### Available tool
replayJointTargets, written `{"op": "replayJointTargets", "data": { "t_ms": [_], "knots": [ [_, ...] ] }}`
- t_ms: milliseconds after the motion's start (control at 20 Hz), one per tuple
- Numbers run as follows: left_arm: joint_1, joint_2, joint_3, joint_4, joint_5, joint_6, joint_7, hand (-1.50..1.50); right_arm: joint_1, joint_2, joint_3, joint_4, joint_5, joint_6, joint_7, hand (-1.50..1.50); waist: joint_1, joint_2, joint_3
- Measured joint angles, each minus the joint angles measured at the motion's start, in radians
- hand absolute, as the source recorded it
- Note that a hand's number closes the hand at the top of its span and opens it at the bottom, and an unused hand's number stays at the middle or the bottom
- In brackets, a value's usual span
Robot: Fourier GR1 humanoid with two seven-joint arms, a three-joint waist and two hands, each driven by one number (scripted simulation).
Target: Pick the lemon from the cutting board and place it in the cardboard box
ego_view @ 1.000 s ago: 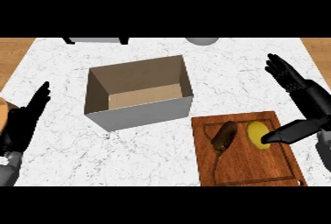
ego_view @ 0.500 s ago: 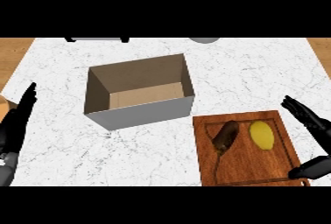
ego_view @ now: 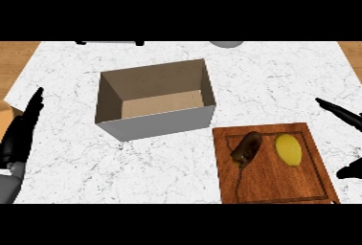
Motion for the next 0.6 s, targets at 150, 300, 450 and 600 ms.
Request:
{"op": "replayJointTargets", "data": {
  "t_ms": [150,300,450,600],
  "knots": [
    [0.0,-0.02,-0.001,0.022,-0.018,0.011,-0.015,0.0,-0.062,-0.02,0.058,0.019,0.086,0.004,0.011,-1.5,-0.002,-0.002,-0.001],
    [0.006,-0.02,0.005,0.018,-0.022,0.004,-0.011,0.0,-0.112,-0.025,0.12,0.017,0.173,0.012,0.052,-1.5,-0.004,-0.005,-0.002],
    [0.012,-0.012,0.023,0.013,-0.021,-0.01,-0.013,0.0,-0.167,-0.009,0.171,0.039,0.249,0.033,0.085,-1.5,-0.005,-0.006,-0.002],
    [0.007,-0.025,0.039,0.031,-0.035,-0.011,-0.019,0.0,-0.204,0.011,0.195,0.033,0.294,0.08,0.131,-1.5,-0.014,-0.007,-0.002]
  ]
}}
